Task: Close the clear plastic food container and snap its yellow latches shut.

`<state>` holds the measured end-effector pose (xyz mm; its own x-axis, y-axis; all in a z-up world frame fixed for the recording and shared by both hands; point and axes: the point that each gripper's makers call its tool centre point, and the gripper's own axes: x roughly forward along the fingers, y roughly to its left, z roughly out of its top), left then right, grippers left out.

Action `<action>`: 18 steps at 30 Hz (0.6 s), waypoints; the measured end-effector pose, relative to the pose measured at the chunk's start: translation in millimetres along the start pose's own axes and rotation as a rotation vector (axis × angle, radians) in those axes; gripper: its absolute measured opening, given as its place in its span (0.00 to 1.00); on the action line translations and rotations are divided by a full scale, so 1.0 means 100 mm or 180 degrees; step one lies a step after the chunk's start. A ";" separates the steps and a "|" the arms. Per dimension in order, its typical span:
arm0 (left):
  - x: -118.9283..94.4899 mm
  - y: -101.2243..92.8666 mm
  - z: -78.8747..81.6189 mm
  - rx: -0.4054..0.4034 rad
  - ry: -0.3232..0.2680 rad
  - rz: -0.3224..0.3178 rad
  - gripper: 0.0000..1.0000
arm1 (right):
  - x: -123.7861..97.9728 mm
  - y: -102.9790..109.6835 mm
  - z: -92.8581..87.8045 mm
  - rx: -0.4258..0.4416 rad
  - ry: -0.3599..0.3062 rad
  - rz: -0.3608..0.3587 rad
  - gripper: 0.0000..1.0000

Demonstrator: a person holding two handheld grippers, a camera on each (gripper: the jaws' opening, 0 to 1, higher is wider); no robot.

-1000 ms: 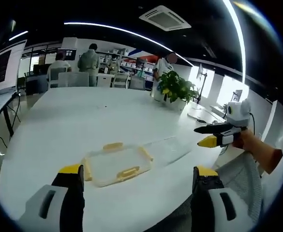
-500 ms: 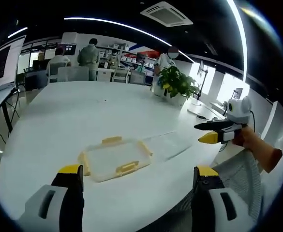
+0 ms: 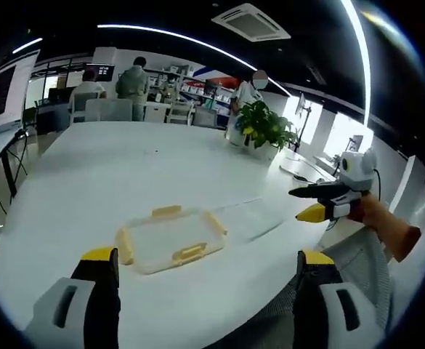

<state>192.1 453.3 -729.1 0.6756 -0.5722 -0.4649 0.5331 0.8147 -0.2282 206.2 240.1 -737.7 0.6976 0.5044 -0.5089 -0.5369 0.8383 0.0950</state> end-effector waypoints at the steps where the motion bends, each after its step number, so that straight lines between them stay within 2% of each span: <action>1: -0.01 0.03 0.00 0.0060 0.0022 0.0022 0.99 | 0.00 0.00 0.01 0.0007 -0.0016 0.0001 0.67; 3: -0.04 0.12 0.01 0.0168 0.0051 0.0117 0.99 | -0.01 0.01 0.03 -0.0002 -0.0045 0.0009 0.68; 10: -0.15 0.34 0.16 0.0335 0.0064 0.0217 0.99 | 0.08 0.06 0.08 -0.0129 -0.0024 0.0094 0.70; 11: -0.17 0.37 0.16 0.0362 0.0134 0.0203 0.99 | 0.09 0.07 0.10 -0.0149 -0.0021 0.0114 0.70; 14: -0.18 0.43 0.21 0.0429 0.0166 0.0176 0.99 | 0.13 0.07 0.16 -0.0212 -0.0013 0.0158 0.71; 18: -0.13 0.53 0.17 0.0673 0.0411 0.0112 0.99 | 0.20 0.07 0.25 -0.0401 0.0049 0.0233 0.71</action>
<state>220.1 502.0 -720.9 0.6322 -0.5160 -0.5780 0.6143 0.7884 -0.0320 228.5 261.9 -725.6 0.6476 0.5592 -0.5176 -0.6420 0.7663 0.0247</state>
